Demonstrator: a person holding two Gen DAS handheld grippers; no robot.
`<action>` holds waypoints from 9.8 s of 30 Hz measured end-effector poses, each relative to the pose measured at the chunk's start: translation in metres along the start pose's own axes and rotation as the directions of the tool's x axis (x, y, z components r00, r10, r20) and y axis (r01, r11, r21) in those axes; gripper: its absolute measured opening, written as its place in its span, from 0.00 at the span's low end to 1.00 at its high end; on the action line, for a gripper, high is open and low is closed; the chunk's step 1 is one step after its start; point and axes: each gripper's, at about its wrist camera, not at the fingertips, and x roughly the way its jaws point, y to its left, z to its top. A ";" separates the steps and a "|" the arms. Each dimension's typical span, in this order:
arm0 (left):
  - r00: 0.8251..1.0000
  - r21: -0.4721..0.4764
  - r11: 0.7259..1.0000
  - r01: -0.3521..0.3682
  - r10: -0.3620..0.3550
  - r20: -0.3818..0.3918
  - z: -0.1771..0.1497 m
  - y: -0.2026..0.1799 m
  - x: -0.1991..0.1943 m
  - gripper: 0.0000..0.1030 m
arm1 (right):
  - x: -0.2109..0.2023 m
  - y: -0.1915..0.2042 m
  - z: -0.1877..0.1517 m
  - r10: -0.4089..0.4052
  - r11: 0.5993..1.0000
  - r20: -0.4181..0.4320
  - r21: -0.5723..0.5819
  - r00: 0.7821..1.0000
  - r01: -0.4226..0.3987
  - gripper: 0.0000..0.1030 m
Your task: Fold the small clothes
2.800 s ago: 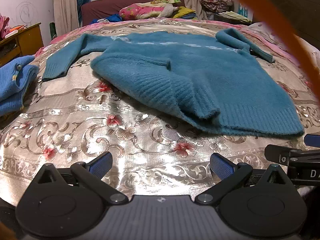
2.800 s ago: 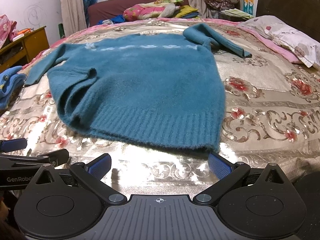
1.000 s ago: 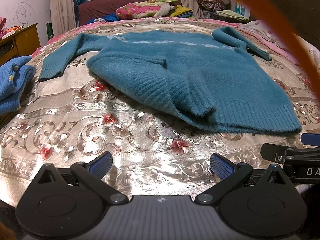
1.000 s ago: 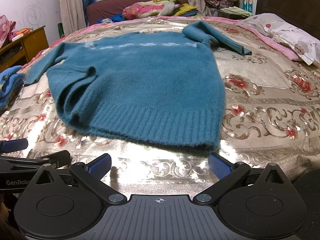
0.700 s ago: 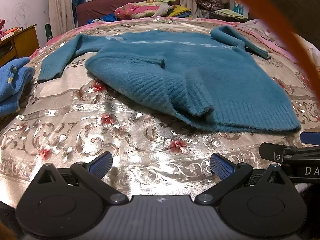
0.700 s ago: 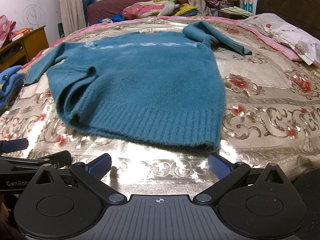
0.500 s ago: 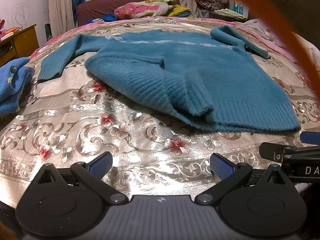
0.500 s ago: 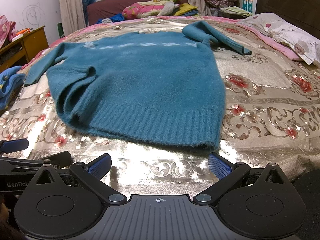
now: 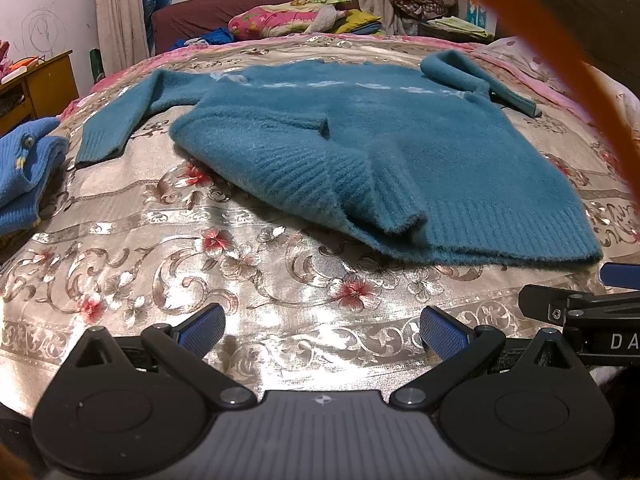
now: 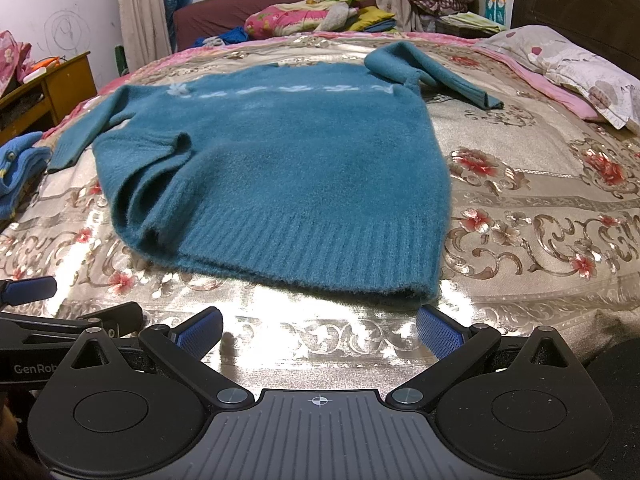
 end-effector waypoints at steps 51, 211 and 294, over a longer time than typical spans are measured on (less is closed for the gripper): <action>0.994 0.041 0.999 -0.035 0.031 0.101 0.144 0.019 0.078 1.00 | 0.035 -0.001 0.062 0.083 0.992 0.017 0.099 0.996 -0.084 0.90; 0.996 0.192 0.978 0.076 -0.068 -0.049 0.153 -0.058 0.126 1.00 | 0.085 -0.098 0.126 0.121 0.981 -0.037 0.159 0.992 -0.113 0.20; 0.965 0.033 0.969 0.245 -0.247 0.086 0.302 -0.111 0.268 1.00 | 0.090 -0.162 0.354 0.544 0.527 0.363 0.554 0.757 -0.644 0.06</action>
